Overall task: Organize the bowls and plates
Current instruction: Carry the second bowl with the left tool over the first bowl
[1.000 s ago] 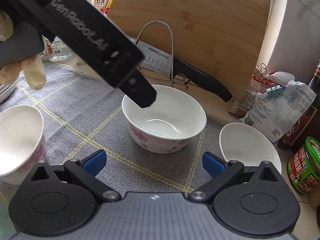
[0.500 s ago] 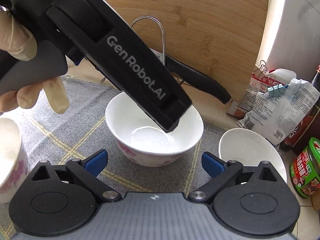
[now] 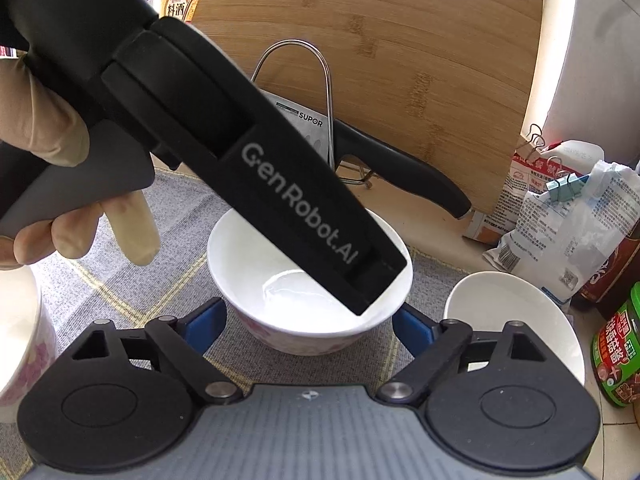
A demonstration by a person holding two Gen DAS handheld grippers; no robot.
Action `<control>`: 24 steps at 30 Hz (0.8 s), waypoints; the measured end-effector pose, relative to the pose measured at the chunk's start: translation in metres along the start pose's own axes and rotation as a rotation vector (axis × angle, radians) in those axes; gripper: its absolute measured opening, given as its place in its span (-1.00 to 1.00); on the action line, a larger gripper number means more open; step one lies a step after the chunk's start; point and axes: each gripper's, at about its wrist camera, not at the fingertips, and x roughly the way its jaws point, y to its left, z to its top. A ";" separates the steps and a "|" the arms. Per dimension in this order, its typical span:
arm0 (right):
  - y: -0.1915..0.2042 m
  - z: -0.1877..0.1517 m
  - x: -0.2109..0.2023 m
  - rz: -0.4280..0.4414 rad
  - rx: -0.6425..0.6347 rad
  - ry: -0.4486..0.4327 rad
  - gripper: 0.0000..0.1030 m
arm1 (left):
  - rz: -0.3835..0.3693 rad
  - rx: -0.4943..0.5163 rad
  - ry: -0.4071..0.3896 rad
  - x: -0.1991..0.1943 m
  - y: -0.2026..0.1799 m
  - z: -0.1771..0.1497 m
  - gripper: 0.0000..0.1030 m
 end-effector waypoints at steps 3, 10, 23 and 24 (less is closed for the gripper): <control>0.000 0.002 0.000 0.002 0.001 -0.003 0.79 | 0.003 0.004 0.002 0.002 0.000 0.000 0.68; -0.001 0.003 0.001 0.003 0.000 -0.004 0.79 | 0.002 0.001 0.002 0.003 0.000 0.001 0.68; 0.001 0.004 -0.003 0.008 -0.016 0.004 0.78 | 0.008 0.009 -0.004 -0.005 -0.002 -0.004 0.67; 0.002 0.004 -0.004 0.008 -0.019 0.004 0.78 | 0.008 0.008 -0.006 -0.007 -0.002 -0.005 0.67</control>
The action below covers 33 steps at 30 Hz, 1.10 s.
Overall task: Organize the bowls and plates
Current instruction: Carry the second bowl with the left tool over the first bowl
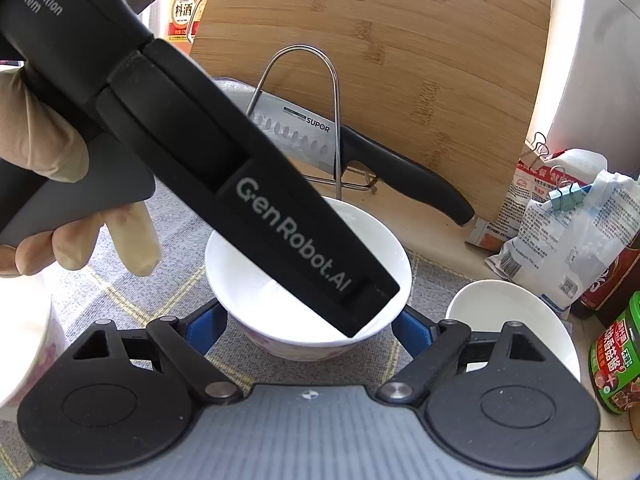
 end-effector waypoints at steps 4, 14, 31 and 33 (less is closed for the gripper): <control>0.003 0.001 -0.005 0.005 -0.008 -0.002 0.78 | 0.003 -0.002 -0.006 -0.007 -0.001 -0.003 0.67; 0.013 0.006 -0.028 0.024 -0.045 -0.014 0.78 | 0.008 -0.034 -0.020 -0.036 -0.006 -0.010 0.67; 0.043 0.009 -0.070 0.075 -0.120 -0.042 0.78 | 0.052 -0.093 -0.050 -0.090 -0.013 -0.038 0.67; 0.047 0.008 -0.075 0.079 -0.130 -0.048 0.78 | 0.056 -0.103 -0.057 -0.096 -0.014 -0.041 0.67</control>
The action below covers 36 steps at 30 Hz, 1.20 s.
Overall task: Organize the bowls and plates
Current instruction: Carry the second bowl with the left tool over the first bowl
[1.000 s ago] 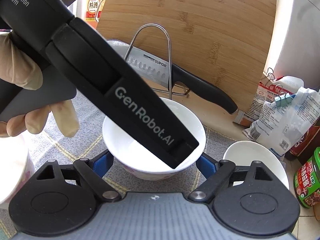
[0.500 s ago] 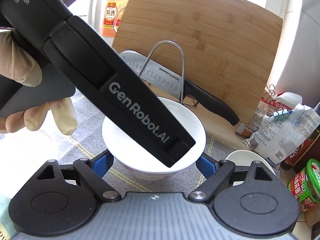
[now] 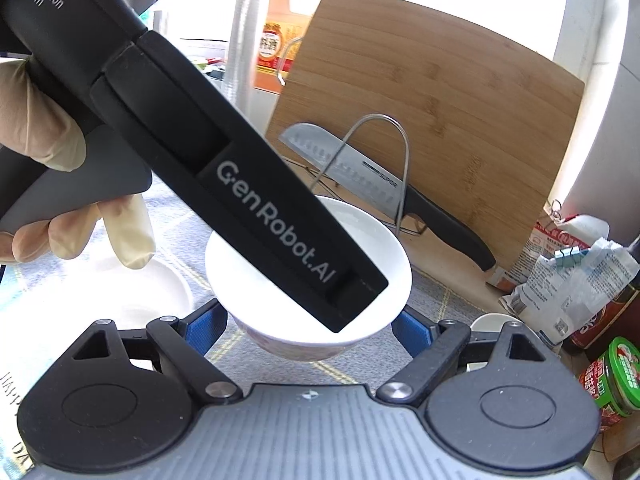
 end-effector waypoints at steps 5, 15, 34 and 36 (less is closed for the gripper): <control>0.011 0.002 -0.009 0.020 -0.016 -0.010 0.78 | 0.024 -0.020 -0.007 -0.016 0.002 -0.010 0.67; 0.033 0.005 -0.019 0.068 -0.049 -0.024 0.78 | 0.061 -0.056 -0.014 -0.040 0.009 -0.028 0.67; 0.071 0.004 -0.021 0.157 -0.088 -0.002 0.78 | 0.101 -0.118 0.013 -0.063 0.026 -0.061 0.67; 0.073 0.003 -0.020 0.166 -0.088 0.007 0.78 | 0.101 -0.125 0.019 -0.063 0.028 -0.064 0.67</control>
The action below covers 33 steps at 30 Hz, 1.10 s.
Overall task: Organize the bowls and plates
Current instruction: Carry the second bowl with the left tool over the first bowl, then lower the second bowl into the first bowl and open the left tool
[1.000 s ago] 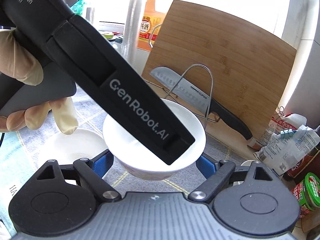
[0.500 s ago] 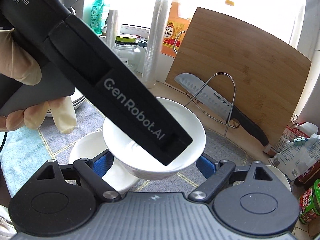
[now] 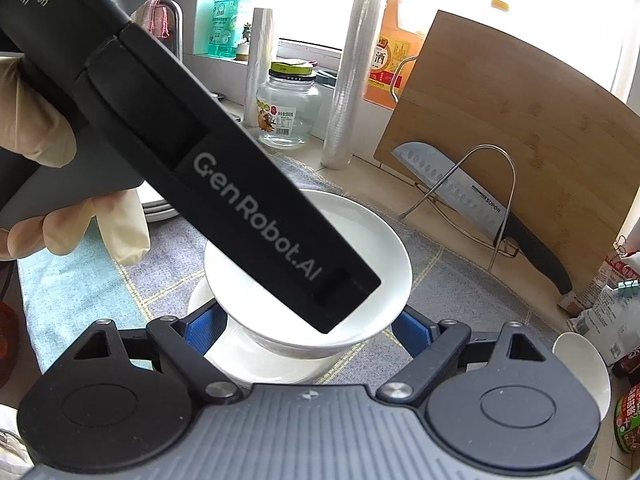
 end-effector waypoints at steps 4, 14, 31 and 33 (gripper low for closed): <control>0.004 -0.003 0.005 0.016 0.005 0.017 0.78 | 0.002 -0.009 0.014 0.002 0.003 -0.006 0.67; 0.004 -0.006 0.021 0.036 0.015 0.049 0.78 | 0.000 -0.011 0.037 0.007 0.007 -0.012 0.67; -0.001 -0.008 0.033 0.066 0.038 0.062 0.78 | 0.007 0.001 0.058 0.011 0.007 -0.015 0.67; 0.000 -0.008 0.033 0.069 0.039 0.063 0.78 | 0.006 0.001 0.058 0.011 0.008 -0.016 0.67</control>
